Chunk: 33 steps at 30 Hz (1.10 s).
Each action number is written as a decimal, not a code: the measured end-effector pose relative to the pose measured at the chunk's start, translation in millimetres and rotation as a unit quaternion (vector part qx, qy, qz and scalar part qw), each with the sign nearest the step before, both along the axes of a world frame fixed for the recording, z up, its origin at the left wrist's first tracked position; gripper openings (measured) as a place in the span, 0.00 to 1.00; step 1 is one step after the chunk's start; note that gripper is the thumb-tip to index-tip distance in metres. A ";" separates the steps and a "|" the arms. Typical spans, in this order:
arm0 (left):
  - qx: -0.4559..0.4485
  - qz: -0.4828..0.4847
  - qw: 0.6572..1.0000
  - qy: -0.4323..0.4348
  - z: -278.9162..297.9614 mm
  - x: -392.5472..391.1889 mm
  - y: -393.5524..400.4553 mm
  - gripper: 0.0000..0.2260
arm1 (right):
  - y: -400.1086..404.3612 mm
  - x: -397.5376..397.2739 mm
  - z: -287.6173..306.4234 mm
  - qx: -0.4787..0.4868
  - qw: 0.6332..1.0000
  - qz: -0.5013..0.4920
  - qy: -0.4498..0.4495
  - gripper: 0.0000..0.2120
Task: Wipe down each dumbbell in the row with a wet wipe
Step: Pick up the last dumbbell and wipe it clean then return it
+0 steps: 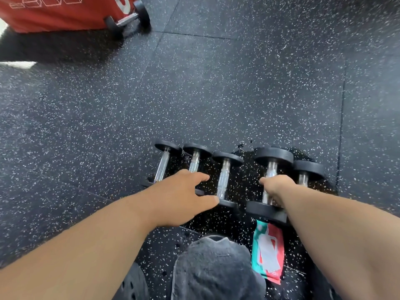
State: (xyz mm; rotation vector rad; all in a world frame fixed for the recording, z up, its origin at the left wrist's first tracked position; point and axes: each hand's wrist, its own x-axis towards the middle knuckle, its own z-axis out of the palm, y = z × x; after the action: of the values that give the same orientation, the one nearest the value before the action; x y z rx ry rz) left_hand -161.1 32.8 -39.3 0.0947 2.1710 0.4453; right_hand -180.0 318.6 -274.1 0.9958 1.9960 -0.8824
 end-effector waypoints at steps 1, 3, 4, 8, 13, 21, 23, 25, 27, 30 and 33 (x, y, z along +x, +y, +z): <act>0.000 0.000 1.000 -0.004 -1.1 -2.5 -0.5 0.33 | -0.3 -2.6 -2.7 -0.006 1.000 0.004 -0.007 0.22; 0.002 0.000 1.000 -0.009 -2.5 -5.7 -1.9 0.33 | -3.6 -3.5 -7.3 -0.007 1.000 0.017 -0.014 0.20; 0.003 -0.001 1.000 -0.013 -3.0 -6.6 -2.6 0.33 | -5.8 -2.5 -10.3 -0.002 1.000 0.026 -0.016 0.20; -0.001 -0.009 1.000 -0.028 -5.3 -9.5 -4.1 0.33 | -15.9 3.8 -20.2 0.011 0.999 0.036 -0.033 0.21; -0.001 -0.005 0.999 -0.032 -8.3 -14.0 -8.3 0.34 | -20.2 -4.3 -27.8 0.001 0.999 0.032 -0.023 0.21; -0.010 -0.010 0.999 -0.030 -10.7 -13.8 -7.1 0.33 | 4.5 -11.9 -18.2 -0.021 1.000 0.014 -0.012 0.14; -0.009 -0.013 1.000 -0.026 -10.5 -12.9 -3.0 0.33 | 19.8 -11.8 -11.3 0.019 0.999 0.043 -0.002 0.07; -0.008 -0.016 1.000 -0.026 -11.0 -9.9 0.9 0.33 | 31.1 -12.1 -2.3 0.052 0.996 0.072 -0.016 0.09; -0.008 -0.021 0.999 -0.024 -11.1 -7.0 3.9 0.33 | 47.1 -7.0 -3.5 0.089 0.986 0.139 -0.027 0.14; -0.008 -0.029 0.999 -0.019 -12.8 -5.0 9.7 0.33 | 72.0 -4.1 -9.6 0.104 0.988 0.103 -0.041 0.09; -0.008 -0.033 0.999 -0.016 -12.3 -4.7 15.8 0.33 | 92.5 -1.1 -3.6 0.083 0.996 0.002 -0.020 0.18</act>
State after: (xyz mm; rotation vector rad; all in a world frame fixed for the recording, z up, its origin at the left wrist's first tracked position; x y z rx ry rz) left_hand -165.8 48.6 -51.5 0.1496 2.1336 0.3879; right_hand -181.1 411.2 -277.7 1.0927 2.0623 -0.6991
